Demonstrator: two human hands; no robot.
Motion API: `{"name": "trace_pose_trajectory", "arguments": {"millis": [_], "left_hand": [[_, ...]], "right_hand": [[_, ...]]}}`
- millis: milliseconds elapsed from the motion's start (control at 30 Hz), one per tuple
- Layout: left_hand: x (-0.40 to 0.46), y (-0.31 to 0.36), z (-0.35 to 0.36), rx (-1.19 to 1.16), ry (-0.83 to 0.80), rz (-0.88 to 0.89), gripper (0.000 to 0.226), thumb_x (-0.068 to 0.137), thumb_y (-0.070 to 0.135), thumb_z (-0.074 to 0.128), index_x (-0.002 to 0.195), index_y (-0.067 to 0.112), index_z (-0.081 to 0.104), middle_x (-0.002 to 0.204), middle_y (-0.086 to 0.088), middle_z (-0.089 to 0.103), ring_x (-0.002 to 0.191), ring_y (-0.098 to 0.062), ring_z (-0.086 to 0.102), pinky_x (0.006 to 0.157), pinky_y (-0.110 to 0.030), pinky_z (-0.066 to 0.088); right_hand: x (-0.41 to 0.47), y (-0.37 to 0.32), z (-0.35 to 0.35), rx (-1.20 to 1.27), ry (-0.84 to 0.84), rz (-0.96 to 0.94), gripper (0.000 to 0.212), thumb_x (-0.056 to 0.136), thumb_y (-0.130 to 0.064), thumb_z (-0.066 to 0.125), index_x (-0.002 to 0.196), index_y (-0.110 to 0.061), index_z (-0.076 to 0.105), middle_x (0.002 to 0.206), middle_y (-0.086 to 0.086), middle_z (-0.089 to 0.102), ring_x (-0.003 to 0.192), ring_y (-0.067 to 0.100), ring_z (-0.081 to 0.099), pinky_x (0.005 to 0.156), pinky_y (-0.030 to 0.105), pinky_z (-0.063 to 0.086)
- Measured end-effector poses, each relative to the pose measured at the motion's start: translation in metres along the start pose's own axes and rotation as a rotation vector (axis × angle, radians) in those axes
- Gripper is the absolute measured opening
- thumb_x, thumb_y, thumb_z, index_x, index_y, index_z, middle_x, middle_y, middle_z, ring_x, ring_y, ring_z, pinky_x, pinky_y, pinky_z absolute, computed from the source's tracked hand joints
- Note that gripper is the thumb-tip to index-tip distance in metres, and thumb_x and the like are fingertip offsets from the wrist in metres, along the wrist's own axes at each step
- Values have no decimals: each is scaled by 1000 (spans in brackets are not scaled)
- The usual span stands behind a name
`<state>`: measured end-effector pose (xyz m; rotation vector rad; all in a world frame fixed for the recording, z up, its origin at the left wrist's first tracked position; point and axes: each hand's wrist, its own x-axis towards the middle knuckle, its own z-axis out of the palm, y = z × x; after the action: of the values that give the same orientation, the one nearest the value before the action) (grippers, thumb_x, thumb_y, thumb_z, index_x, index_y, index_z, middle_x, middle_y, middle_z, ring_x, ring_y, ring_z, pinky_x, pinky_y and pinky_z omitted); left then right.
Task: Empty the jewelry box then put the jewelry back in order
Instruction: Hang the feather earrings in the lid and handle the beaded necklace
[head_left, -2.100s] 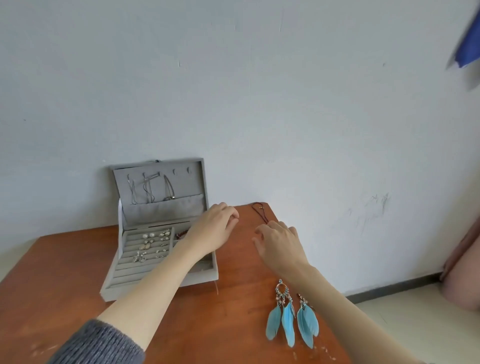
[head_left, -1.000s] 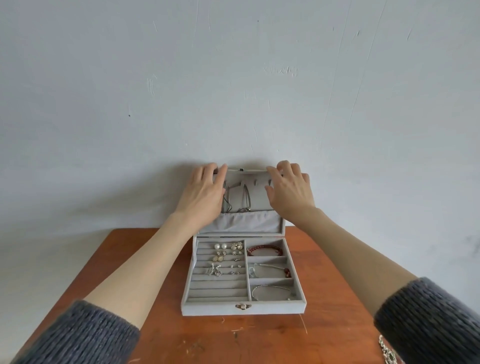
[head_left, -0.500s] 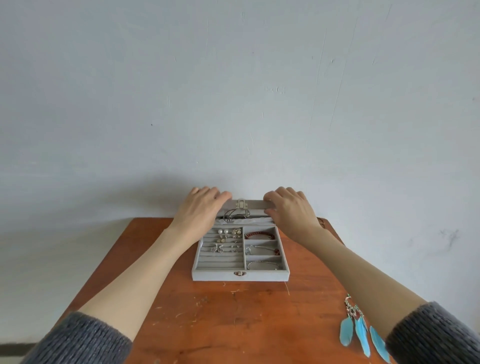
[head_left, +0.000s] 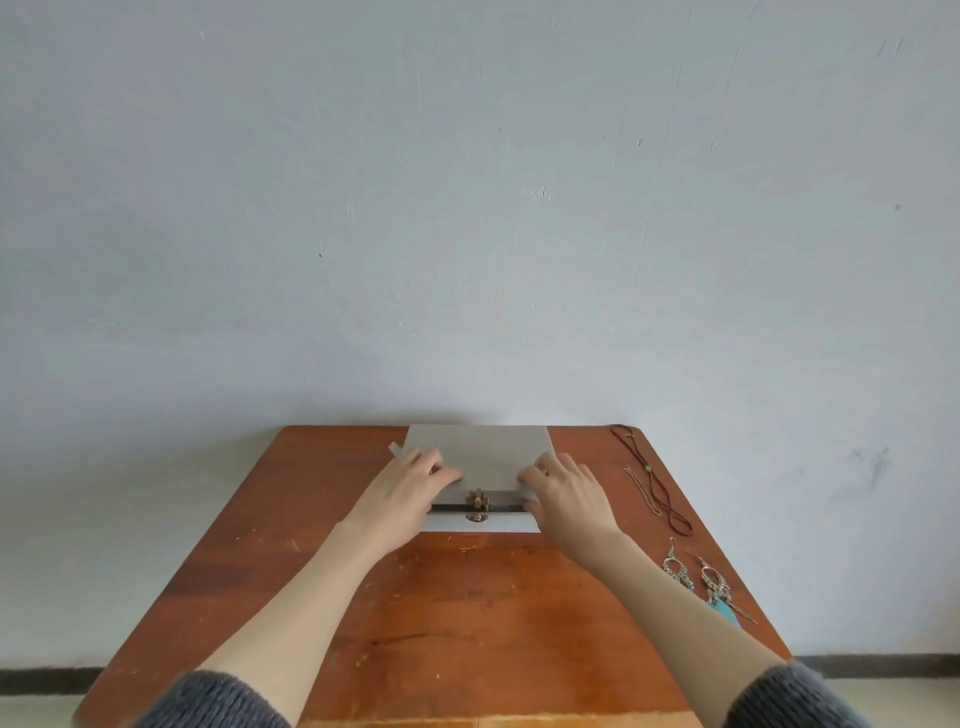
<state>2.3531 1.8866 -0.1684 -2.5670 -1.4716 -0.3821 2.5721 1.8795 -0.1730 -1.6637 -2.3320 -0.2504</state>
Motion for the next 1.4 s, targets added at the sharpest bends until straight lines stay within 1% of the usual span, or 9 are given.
{"name": "trace_pose_trajectory", "arguments": {"millis": [133,233,333,433,600,900,1033,1167,1400], "left_hand": [[-10,4,9,-50,-6,-43,56,89,-6,43,135,25,42,124,1,46,101,-17,45,82,-25,41],[-14,9,14,-60,-11,-10,65,89,-6,39,141,32,31,140,2,36,121,-18,36,96,-27,36],[-20,21,23,-60,-79,-15,75,88,-5,36,144,40,16,154,1,13,142,-20,10,116,-40,15],[-25,27,26,-47,-117,-12,75,89,0,36,144,42,9,157,2,-1,144,-16,-5,116,-50,-4],[-27,27,24,-166,-96,-48,73,88,1,36,146,36,8,156,9,6,143,-7,-3,117,-45,-5],[-33,33,25,-221,-49,-47,40,88,12,41,119,31,59,156,7,7,143,-6,-3,115,-41,-13],[-30,30,25,-254,-20,-109,44,98,27,33,141,29,27,155,11,16,142,-2,5,116,-35,-5],[-19,32,37,-53,-149,-160,57,97,48,12,146,29,-9,155,9,-12,142,-12,-15,113,-42,-13],[11,20,52,54,-167,-217,60,95,52,11,143,31,-18,155,6,-18,143,-19,-16,112,-47,-13]], "right_hand": [[-11,-2,12,34,9,12,30,91,-9,43,118,-16,54,120,1,51,109,21,46,89,27,38],[-18,-3,17,86,13,-30,39,93,-16,45,131,-18,44,134,2,44,124,20,41,104,27,32],[-26,-8,24,52,-41,-84,55,95,-18,42,145,-16,20,152,6,22,142,20,17,117,32,9],[-31,-10,28,20,-97,-60,61,98,-25,35,148,-14,2,157,8,0,145,23,-4,117,35,-6],[-33,-10,28,13,-92,-63,62,98,-27,36,148,-15,1,158,8,-1,145,23,-5,117,35,-7],[-38,-17,28,26,-98,-13,63,99,-30,33,148,-16,-3,157,9,-6,145,24,-10,115,36,-11],[-38,-21,31,-18,-136,21,67,98,-45,24,147,-15,-12,156,12,-15,143,26,-17,115,38,-13],[-36,-19,38,-70,-131,20,70,97,-52,18,144,-16,-19,154,11,-21,142,25,-21,114,38,-15],[-6,-9,45,-80,-163,38,69,96,-53,15,144,-16,-20,153,10,-23,141,24,-23,114,38,-15]]}}
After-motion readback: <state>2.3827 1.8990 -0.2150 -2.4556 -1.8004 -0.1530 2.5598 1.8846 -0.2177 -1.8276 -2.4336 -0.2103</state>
